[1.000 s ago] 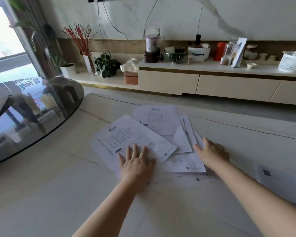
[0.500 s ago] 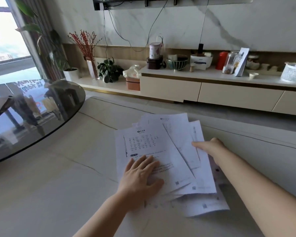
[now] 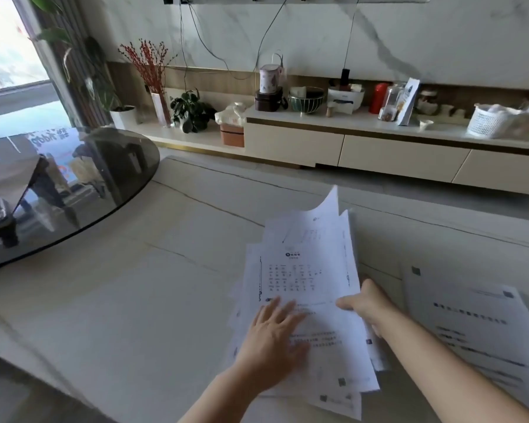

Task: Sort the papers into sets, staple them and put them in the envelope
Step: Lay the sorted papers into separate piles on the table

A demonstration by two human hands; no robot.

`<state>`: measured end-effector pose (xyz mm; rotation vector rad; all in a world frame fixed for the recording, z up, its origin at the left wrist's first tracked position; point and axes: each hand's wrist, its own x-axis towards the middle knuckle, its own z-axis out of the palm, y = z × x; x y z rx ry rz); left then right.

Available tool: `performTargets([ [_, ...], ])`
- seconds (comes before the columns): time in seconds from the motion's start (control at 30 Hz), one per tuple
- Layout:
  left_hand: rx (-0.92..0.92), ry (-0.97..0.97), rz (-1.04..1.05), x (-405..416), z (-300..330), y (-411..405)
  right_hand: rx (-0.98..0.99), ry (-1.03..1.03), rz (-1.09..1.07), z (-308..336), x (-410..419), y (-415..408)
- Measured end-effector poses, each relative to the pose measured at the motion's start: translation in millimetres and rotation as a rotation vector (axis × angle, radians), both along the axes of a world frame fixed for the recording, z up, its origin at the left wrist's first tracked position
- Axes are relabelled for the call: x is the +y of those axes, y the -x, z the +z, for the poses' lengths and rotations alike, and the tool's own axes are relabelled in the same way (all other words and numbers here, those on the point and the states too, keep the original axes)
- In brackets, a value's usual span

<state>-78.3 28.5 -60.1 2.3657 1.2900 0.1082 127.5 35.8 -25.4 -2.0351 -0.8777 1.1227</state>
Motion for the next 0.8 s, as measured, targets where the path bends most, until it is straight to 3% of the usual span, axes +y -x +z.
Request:
performTargets([
  [0.13,-0.026,-0.003,0.396,-33,18,29,0.167,-0.023,0.020,26,-57,-16],
  [0.23,-0.269,0.234,0.623,-46,30,48,0.216,-0.051,0.094,58,-94,-26],
  [0.33,-0.573,0.541,0.725,-59,42,49,0.277,-0.078,0.174,87,-125,-28],
  [0.43,-0.811,0.834,0.726,-73,49,41,0.310,-0.099,0.204,99,-144,-26],
  [0.53,-1.014,0.948,0.687,-80,60,39,0.317,-0.134,0.174,107,-156,-24],
  [0.67,-1.189,0.872,0.612,-75,99,46,0.232,-0.230,0.160,121,-162,-22],
  [0.8,-1.111,0.726,0.428,-65,152,62,0.066,-0.394,0.155,140,-159,-16],
])
